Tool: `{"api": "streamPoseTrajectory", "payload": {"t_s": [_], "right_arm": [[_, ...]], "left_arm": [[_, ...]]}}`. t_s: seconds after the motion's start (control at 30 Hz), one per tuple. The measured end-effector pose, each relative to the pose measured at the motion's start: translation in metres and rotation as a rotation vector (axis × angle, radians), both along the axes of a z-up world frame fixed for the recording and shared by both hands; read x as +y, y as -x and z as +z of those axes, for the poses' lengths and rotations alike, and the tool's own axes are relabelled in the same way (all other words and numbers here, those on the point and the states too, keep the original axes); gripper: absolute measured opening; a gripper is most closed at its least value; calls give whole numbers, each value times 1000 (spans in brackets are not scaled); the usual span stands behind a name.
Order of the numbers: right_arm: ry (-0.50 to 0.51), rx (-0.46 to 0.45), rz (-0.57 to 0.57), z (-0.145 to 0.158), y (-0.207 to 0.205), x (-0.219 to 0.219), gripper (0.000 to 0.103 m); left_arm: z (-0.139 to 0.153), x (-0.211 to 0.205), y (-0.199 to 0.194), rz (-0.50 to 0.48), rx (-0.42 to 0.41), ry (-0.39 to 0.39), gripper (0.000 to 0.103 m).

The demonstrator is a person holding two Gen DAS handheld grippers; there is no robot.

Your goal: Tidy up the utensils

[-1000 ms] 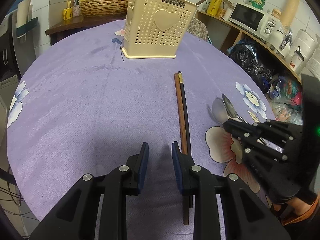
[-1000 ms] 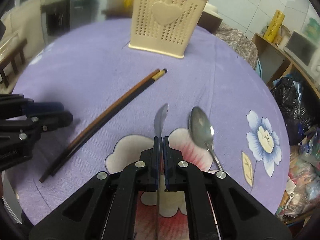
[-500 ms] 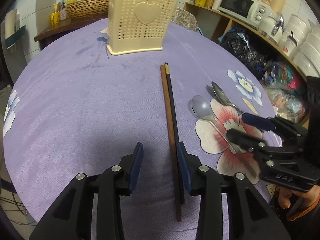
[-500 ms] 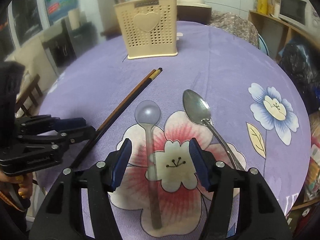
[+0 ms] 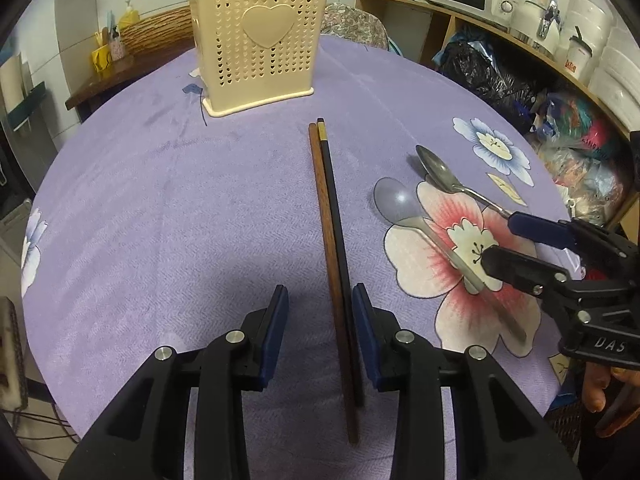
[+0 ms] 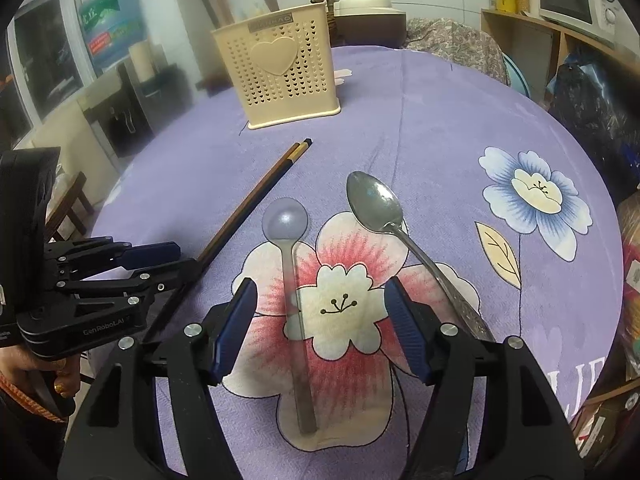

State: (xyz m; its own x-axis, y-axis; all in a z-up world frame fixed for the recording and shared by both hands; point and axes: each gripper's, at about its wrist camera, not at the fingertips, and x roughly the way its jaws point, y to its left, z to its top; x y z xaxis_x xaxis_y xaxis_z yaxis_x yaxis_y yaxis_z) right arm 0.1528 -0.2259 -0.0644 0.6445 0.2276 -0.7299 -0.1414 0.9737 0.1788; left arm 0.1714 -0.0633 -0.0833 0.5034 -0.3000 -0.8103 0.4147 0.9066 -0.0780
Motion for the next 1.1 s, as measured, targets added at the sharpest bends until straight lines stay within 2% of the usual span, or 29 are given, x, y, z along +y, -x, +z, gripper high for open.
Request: {"api": "streamPoseTrajectory", "payload": {"t_s": [0.27, 0.5, 0.6, 0.7, 0.77, 0.83, 0.97, 1.1], "right_arm": [[-16, 2, -7, -1, 3, -6, 70], [-25, 17, -13, -5, 4, -7, 72], [-27, 21, -17, -5, 4, -8, 73], [-28, 24, -16, -5, 5, -7, 73], [-28, 21, -13, -4, 6, -5, 73], [-28, 18, -10, -3, 7, -3, 73], [-18, 16, -9, -2, 9, -2, 73], [-11, 18, -6, -2, 9, -1, 73]], "left_arm": [[5, 4, 7, 7, -9, 4, 33], [3, -3, 4, -6, -21, -51, 33], [1, -6, -5, -18, -12, -49, 33], [1, -19, -20, -32, -36, -115, 32], [2, -26, -38, -34, -18, -106, 32], [2, -34, -57, -25, -18, -115, 28], [2, -39, -70, -5, -27, -128, 9], [1, -12, -60, 52, -30, -98, 9]]}}
